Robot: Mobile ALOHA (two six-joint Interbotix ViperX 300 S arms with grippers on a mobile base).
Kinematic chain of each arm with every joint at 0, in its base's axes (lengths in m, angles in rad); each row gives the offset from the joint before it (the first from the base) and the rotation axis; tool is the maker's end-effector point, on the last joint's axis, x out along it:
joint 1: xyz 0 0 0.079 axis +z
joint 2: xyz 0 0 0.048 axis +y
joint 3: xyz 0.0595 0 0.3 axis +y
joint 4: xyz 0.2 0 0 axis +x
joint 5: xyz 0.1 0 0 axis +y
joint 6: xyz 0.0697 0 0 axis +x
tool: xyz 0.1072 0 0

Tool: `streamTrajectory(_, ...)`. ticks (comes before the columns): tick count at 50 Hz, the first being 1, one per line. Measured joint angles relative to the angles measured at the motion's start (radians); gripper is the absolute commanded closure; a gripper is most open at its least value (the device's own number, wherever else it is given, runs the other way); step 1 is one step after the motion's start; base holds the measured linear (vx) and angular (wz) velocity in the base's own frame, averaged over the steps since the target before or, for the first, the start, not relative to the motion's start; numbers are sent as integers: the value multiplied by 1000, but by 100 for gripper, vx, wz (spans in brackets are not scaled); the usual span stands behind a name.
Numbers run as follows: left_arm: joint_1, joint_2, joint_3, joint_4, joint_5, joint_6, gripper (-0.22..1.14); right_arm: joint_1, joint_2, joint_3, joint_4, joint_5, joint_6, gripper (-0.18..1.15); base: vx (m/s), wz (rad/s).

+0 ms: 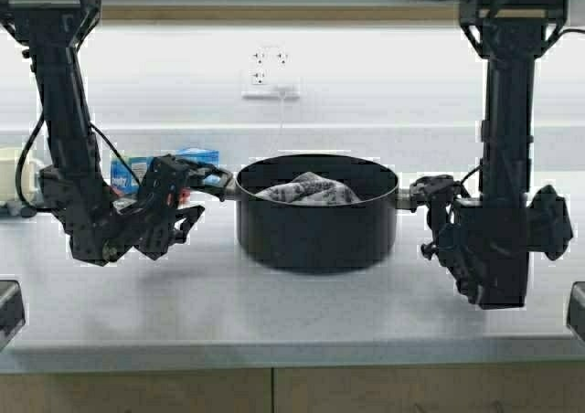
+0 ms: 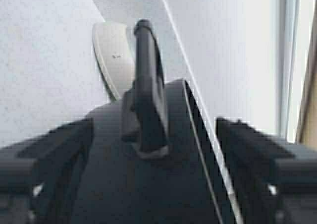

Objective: Open the cabinet, put the pot inside, then close it

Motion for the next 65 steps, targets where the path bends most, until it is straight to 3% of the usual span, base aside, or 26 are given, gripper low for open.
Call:
streamTrajectory(21,14,17,-74,2,84,-5,-11,-61,25,-77,-52,12,32,-6,1,0)
streamTrajectory(27,15,15,-83,2,100,-6,-6,-94,26,-81,-87,14,44,3,1,0)
streamTrajectory(33,17,17,-92,3,149,-6,20,-101,28,-83,-120,37,38,36,2,-1)
streamTrajectory(41,12,6,-107,12,193,-11,88,-101,26,-92,-175,41,60,97,2,-1)
streamTrajectory(44,15,5,-107,9,199,-20,104,-101,25,-91,-176,41,61,100,0,0)
streamTrajectory(52,14,3,-104,-5,202,-25,85,-101,20,-83,-176,41,71,87,0,0)
streamTrajectory(65,14,-40,-12,-21,153,-25,91,-98,-29,-18,-183,54,71,89,0,0)
